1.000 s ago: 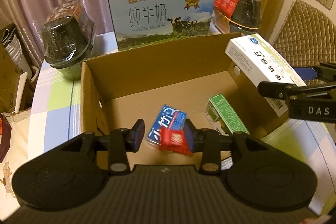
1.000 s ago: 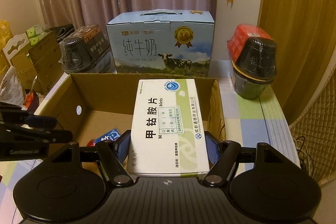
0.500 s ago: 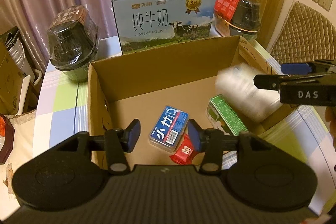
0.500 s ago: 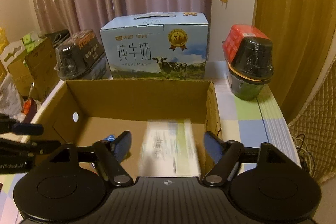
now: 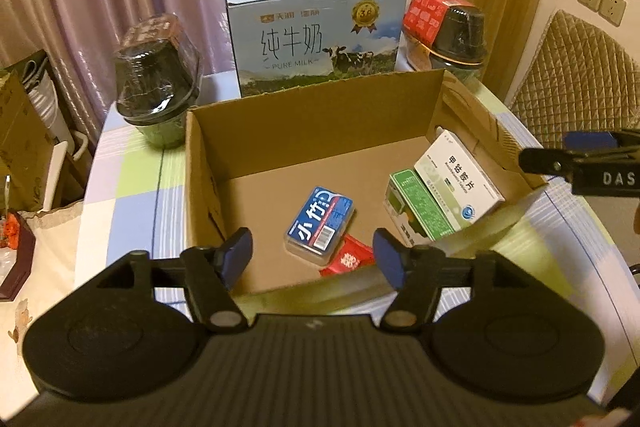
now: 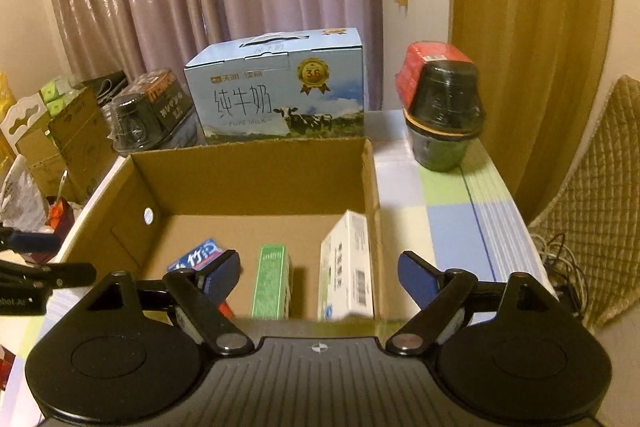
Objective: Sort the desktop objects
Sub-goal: 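Withdraw both open tools back toward the remaining items on the table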
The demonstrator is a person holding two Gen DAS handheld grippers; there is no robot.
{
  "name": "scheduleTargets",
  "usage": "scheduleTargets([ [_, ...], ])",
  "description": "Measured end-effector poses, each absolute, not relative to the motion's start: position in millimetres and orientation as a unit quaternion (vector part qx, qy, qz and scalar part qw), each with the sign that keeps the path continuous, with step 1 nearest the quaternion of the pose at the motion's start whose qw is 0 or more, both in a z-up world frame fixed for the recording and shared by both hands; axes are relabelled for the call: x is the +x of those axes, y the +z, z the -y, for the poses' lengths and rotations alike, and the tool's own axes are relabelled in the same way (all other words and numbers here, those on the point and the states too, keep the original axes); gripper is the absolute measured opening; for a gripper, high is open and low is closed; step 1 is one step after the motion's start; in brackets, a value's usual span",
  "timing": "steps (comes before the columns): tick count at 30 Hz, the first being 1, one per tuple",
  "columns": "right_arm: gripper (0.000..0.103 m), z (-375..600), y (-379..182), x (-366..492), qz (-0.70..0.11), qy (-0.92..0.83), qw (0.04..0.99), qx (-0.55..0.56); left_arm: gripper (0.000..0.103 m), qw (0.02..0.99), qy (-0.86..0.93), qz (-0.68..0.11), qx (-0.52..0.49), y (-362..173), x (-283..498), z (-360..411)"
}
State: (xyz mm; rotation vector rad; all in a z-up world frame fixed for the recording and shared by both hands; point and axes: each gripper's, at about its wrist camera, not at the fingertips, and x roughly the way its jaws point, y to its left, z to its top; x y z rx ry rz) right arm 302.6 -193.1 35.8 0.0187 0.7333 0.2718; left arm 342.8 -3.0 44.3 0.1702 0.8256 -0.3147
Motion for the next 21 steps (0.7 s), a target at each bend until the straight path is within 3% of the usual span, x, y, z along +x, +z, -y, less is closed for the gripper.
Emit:
scheduleTargets([
  [9,0.092,205,35,235,-0.378,0.136,0.916,0.012,0.081,0.905,-0.154,-0.388,0.082,60,283,1],
  [21,0.099,206,28,156,-0.400,0.152,0.904,0.012,0.092,0.901,-0.140,-0.404,0.073,53,198,-10],
])
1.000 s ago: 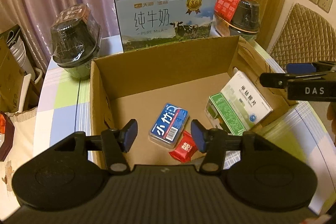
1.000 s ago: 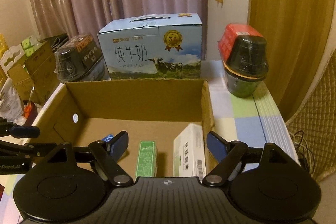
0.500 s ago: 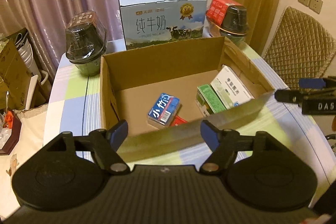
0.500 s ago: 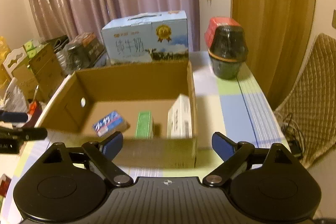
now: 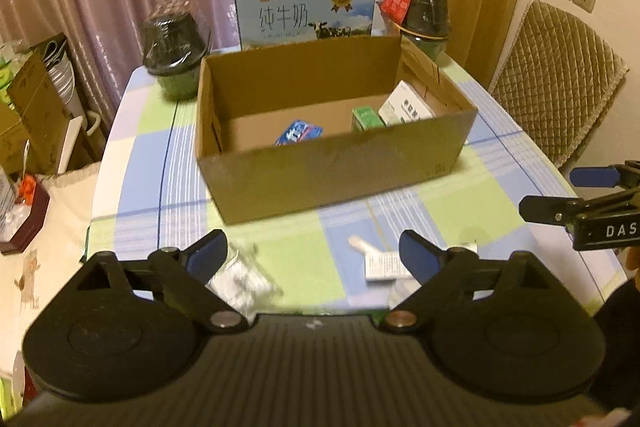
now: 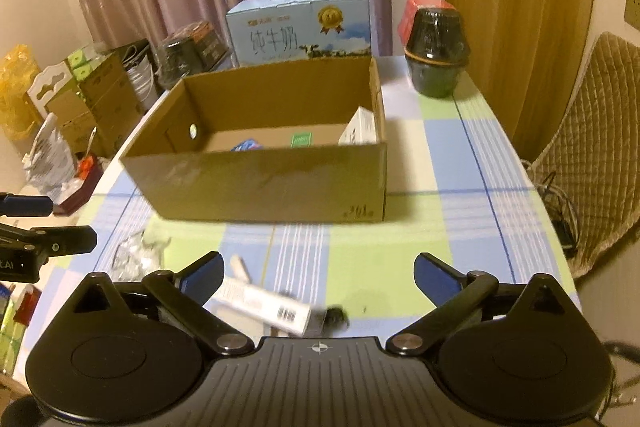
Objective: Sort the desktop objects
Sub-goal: 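Withdraw both open tools back toward the remaining items on the table, then move left tool to silver foil bag while right tool approaches white square night light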
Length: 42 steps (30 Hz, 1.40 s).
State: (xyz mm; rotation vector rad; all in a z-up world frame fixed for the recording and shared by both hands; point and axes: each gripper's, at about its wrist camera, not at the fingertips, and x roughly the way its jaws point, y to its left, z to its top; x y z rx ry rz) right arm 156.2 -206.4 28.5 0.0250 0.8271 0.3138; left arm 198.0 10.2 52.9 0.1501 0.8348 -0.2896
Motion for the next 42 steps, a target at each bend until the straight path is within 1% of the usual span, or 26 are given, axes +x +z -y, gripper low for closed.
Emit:
scheduleTargets([
  [4,0.100,211,26,137,-0.403,0.152,0.902,0.016,0.095,0.900,-0.129,-0.408,0.081,47,172,-18],
  [15,0.101,216,9,104,-0.424,0.155,0.892,0.017,0.097,0.890,-0.111,-0.434,0.082,21,130,-41],
  [28,0.101,205,-9,93,-0.442,0.168,0.881,0.013,0.097,0.883,-0.103,-0.452,0.077,6,118,-65],
  [42,0.101,191,-19,94,-0.448,0.185,0.874,0.011,0.097,0.870,-0.144,-0.459,0.110,-1,123,-64],
])
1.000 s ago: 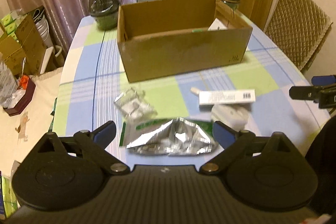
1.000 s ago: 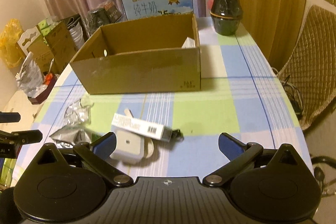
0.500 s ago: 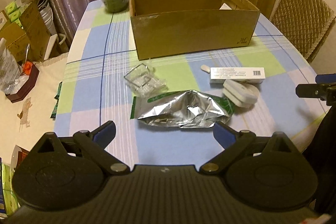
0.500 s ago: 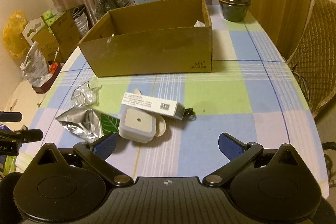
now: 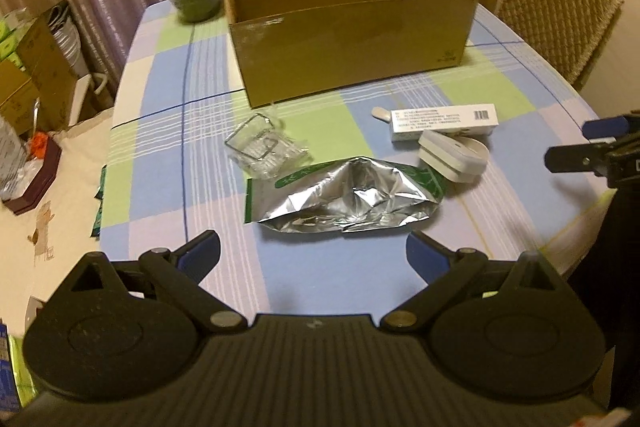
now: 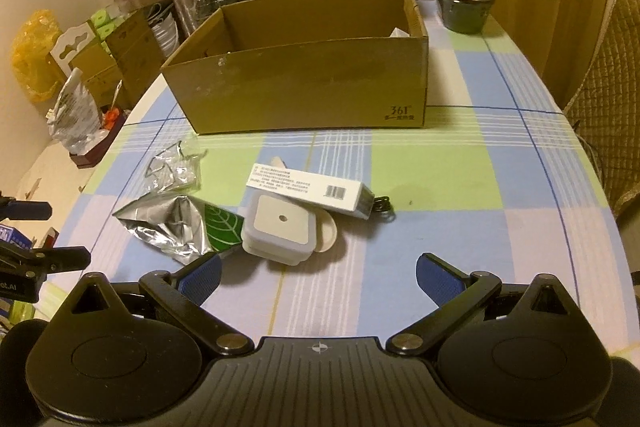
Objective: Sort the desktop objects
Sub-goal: 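Move left tool to silver foil bag while right tool approaches white square night light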
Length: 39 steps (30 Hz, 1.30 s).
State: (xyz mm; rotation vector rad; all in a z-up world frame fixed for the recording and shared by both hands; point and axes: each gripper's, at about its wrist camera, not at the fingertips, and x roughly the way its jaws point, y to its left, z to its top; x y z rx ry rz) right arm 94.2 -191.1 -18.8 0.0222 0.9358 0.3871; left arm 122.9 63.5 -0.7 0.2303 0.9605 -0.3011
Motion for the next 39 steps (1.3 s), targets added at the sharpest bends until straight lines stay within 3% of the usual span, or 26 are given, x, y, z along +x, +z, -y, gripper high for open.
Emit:
scheduleTargets([
  [8,0.100,177,-28,100,-0.456,0.230,0.859,-0.026,0.097,0.851,-0.199,-0.456,0.168,-8,135,-55],
  [14,0.100,156,-35,103,-0.433,0.293,0.841,-0.138,0.097,0.823,-0.255,-0.438,0.256,-13,145,-45],
  [21,0.091,137,-45,109,-0.376,0.389,0.794,-0.278,0.097,0.772,-0.313,-0.425,0.354,-31,156,-34],
  [31,0.090,122,-67,117,-0.312,0.482,0.693,-0.435,0.097,0.688,-0.402,-0.382,0.467,-58,168,-19],
  [39,0.081,114,-88,132,-0.320,0.511,0.646,-0.469,0.097,0.635,-0.454,-0.353,0.516,-78,177,-3],
])
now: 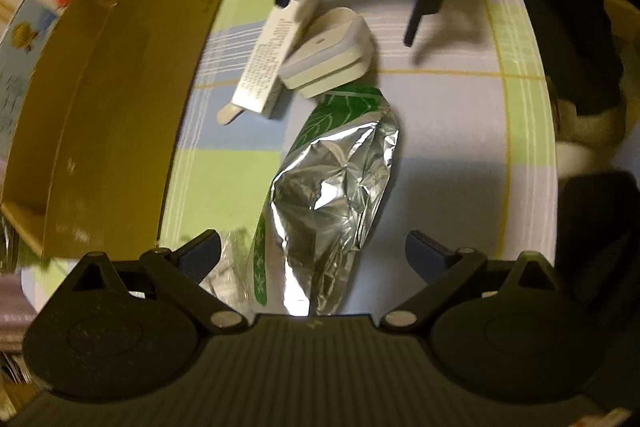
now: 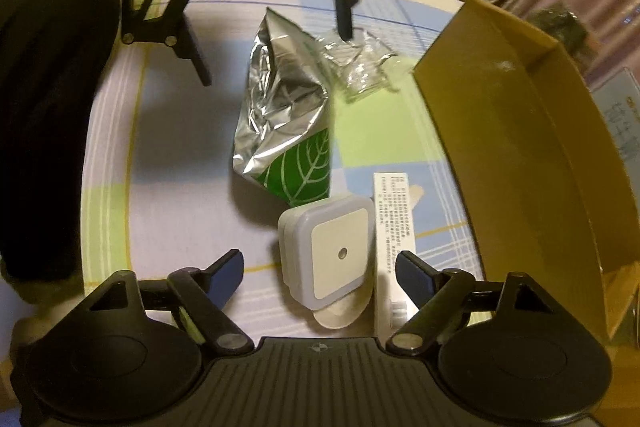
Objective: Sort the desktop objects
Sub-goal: 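Move left tool to silver foil bag while right tool approaches white square night light, then close right tool around the white square night light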
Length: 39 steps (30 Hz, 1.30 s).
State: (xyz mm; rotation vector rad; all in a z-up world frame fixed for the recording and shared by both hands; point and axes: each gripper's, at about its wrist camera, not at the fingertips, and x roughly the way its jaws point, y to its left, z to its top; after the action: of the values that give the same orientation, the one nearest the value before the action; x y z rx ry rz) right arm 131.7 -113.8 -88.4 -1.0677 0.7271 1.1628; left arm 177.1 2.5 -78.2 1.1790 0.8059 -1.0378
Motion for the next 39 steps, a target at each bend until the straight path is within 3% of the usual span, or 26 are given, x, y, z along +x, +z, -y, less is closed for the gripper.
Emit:
scheduleTargets([
  [23,0.079,84,-105,171,-0.327,0.579,0.582,-0.469,0.094,0.584,-0.519,-0.371,0.501,-112,210,11],
  [35,0.079,66,-122,192,-0.384,0.574,0.529,-0.493,0.094,0.578,-0.531,-0.386,0.485,-116,228,7],
  [39,0.063,66,-121,200,-0.404,0.570,0.538,-0.472,0.094,0.574,-0.540,-0.397,0.471,-118,235,8],
])
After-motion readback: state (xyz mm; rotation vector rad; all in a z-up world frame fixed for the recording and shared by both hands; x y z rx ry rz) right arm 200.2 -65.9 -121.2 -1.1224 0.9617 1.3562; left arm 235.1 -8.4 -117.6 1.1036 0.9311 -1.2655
